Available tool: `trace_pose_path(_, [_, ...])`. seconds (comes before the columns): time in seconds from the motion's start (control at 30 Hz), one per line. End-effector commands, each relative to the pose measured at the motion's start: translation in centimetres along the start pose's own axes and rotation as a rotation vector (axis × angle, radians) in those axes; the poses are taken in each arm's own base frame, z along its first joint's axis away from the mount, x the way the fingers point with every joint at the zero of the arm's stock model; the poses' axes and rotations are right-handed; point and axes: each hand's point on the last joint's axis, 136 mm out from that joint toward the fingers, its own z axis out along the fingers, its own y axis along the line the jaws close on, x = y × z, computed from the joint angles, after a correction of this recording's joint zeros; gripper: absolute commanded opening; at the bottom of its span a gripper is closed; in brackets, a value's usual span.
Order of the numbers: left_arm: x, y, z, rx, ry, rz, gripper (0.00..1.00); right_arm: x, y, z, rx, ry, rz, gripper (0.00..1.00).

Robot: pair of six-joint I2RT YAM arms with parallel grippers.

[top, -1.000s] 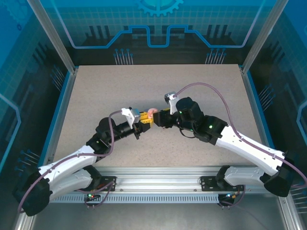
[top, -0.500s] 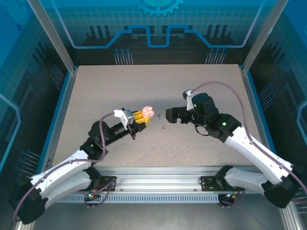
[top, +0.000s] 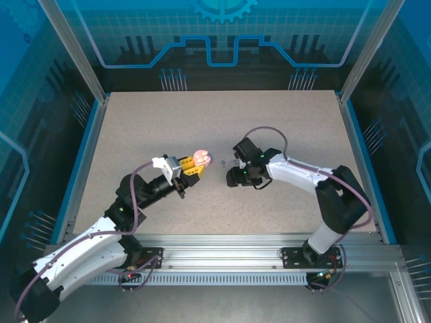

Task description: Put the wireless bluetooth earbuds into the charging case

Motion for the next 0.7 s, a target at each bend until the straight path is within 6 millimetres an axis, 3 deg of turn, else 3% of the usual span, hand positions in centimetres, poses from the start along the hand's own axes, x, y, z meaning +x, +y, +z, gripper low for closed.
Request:
trace_pose_path(0.0, [0.1,0.0,-0.3,-0.009,-0.002,0.02,0.06,-1.6,1.7,0.7,-0.038,-0.008,0.006,0.58])
trace_pose_path(0.27, [0.3,0.0,-0.5,-0.014,0.004,0.016,0.06,-2.6,1.9,3.0,-0.003,0.016,0.012,0.5])
trace_pose_path(0.67, [0.3,0.0,-0.6,-0.017,0.009,0.019,0.07,-2.1,2.1,4.7,0.026,0.06,0.008,0.44])
